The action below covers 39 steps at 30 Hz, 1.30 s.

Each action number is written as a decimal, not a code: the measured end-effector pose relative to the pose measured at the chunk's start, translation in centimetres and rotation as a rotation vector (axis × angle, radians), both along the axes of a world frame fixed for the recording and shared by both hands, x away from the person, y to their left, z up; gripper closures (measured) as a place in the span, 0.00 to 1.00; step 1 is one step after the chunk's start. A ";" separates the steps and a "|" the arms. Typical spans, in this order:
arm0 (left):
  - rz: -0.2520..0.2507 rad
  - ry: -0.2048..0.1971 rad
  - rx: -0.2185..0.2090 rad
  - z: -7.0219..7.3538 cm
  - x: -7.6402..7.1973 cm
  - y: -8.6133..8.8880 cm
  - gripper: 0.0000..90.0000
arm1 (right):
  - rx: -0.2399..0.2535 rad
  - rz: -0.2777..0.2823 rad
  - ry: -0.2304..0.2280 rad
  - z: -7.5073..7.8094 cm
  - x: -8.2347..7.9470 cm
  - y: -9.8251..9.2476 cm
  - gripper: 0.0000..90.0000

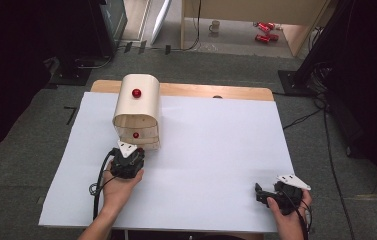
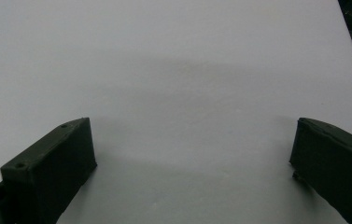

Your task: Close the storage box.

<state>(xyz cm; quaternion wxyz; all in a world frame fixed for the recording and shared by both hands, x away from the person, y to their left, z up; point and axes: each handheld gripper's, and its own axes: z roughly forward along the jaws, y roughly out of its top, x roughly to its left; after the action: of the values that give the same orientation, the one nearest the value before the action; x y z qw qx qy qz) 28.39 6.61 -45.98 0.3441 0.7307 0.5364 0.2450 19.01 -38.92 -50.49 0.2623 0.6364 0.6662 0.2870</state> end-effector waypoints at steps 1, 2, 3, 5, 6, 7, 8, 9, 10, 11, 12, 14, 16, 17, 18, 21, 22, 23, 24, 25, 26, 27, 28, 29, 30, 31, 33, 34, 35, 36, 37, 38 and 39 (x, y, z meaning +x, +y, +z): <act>0.002 -0.002 -0.002 0.0 0.1 0.0 0.83 | 0.000 0.000 -0.001 0.0 0.0 0.0 0.00; 0.005 -0.005 -0.005 -0.1 0.1 -0.1 0.83 | 0.000 0.000 0.000 0.0 0.0 0.0 0.00; 0.006 -0.008 -0.003 -0.1 0.2 -0.1 0.83 | 0.000 0.000 0.000 0.0 0.0 0.0 0.00; 0.008 -0.011 -0.005 -0.2 0.2 -0.1 0.83 | 0.000 0.000 0.000 0.0 0.0 0.0 0.00; 0.008 -0.013 -0.006 -0.2 0.3 -0.1 0.83 | 0.000 0.000 0.000 0.0 0.0 0.0 0.00; 0.007 -0.015 -0.007 -0.2 0.3 0.0 0.83 | 0.000 0.000 0.000 0.0 0.0 0.0 0.00; 0.007 -0.013 -0.008 -0.3 0.4 0.0 0.83 | 0.000 0.000 0.000 0.0 0.0 0.0 0.00; 0.008 -0.013 -0.008 -0.3 0.4 0.0 0.83 | -0.001 0.000 -0.001 0.0 0.0 0.0 0.00; 0.008 -0.014 -0.008 -0.3 0.4 -0.1 0.83 | 0.000 0.000 0.000 0.0 0.0 0.0 0.00; 0.009 -0.014 -0.007 -0.3 0.4 -0.1 0.83 | 0.000 0.000 0.000 0.0 0.0 0.0 0.00; 0.008 -0.013 -0.006 -0.3 0.4 -0.1 0.83 | 0.000 0.000 0.001 0.0 0.0 0.0 0.00; 0.006 -0.010 -0.008 -0.3 0.5 0.0 0.83 | 0.000 0.000 0.000 0.0 0.0 0.0 0.00; 0.006 -0.010 -0.011 -0.3 0.5 0.0 0.83 | 0.000 0.000 0.000 0.0 0.0 0.0 0.00; 0.004 -0.011 -0.014 -0.3 0.4 0.0 0.82 | 0.000 0.000 0.000 0.0 0.0 0.0 0.00; -0.004 -0.008 -0.022 -0.3 0.4 0.0 0.80 | -0.001 0.000 0.000 0.0 0.0 0.0 0.00; -0.041 -0.001 -0.032 -0.4 0.3 -0.2 0.64 | 0.000 0.000 0.001 0.0 0.0 0.0 0.00; -0.050 -0.005 -0.031 -0.4 0.2 -0.2 0.60 | 0.000 0.000 0.001 0.0 0.0 0.0 0.00; -0.061 -0.006 -0.030 -0.3 0.0 -0.2 0.56 | 0.000 0.001 0.001 0.0 0.0 0.0 0.00; -0.073 -0.006 -0.034 -0.3 -0.1 -0.2 0.52 | 0.000 0.000 0.000 0.0 0.0 0.0 0.00; -0.087 -0.003 -0.032 -0.3 -0.3 -0.2 0.48 | 0.000 0.000 0.000 0.0 0.0 0.0 0.00; -0.099 -0.001 -0.020 -0.2 -0.5 -0.2 0.42 | 0.001 -0.001 0.000 0.0 0.0 0.0 0.00; -0.111 -0.003 0.000 -0.2 -0.7 -0.2 0.35 | 0.000 0.000 0.000 0.0 0.0 0.0 0.00; -0.123 -0.004 0.017 -0.2 -0.9 -0.3 0.31 | 0.000 0.000 0.000 0.0 0.0 0.0 0.00; -0.131 -0.004 0.029 -0.2 -1.2 -0.3 0.28 | 0.001 -0.001 0.001 0.0 0.0 0.0 0.00; -0.143 -0.003 0.039 -0.3 -1.4 -0.3 0.25 | 0.001 -0.001 0.000 0.0 0.0 0.0 0.00; -0.155 -0.003 0.046 -0.3 -1.7 -0.3 0.23 | 0.000 -0.001 0.000 0.0 0.0 0.0 0.00; -0.157 -0.006 0.050 -0.4 -2.1 0.0 0.22 | 0.001 -0.001 0.000 0.0 0.0 0.0 0.00; -0.153 -0.002 0.043 -0.6 -2.2 0.3 0.22 | 0.000 -0.001 0.000 0.0 0.0 0.0 0.00; -0.147 0.003 0.032 -0.7 -2.4 0.7 0.22 | 0.001 -0.001 0.000 0.0 0.0 0.0 0.00; -0.138 0.009 0.024 -0.9 -2.5 1.0 0.21 | 0.001 -0.001 -0.001 0.0 0.0 0.0 0.00; -0.132 0.013 0.022 -1.0 -2.6 1.4 0.21 | 0.001 -0.001 0.000 0.0 0.0 0.0 0.00; -0.125 0.016 0.021 -1.1 -2.7 1.7 0.21 | 0.001 -0.001 0.000 0.0 0.0 0.0 0.00; -0.120 0.018 0.022 -1.2 -2.8 2.1 0.21 | 0.001 -0.001 0.000 0.0 0.0 0.0 0.00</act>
<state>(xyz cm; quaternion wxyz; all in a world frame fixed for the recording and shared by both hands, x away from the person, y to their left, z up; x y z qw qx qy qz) 25.57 8.73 -47.16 0.3451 0.7674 0.4920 0.2233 19.02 -38.90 -50.49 0.2620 0.6368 0.6658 0.2872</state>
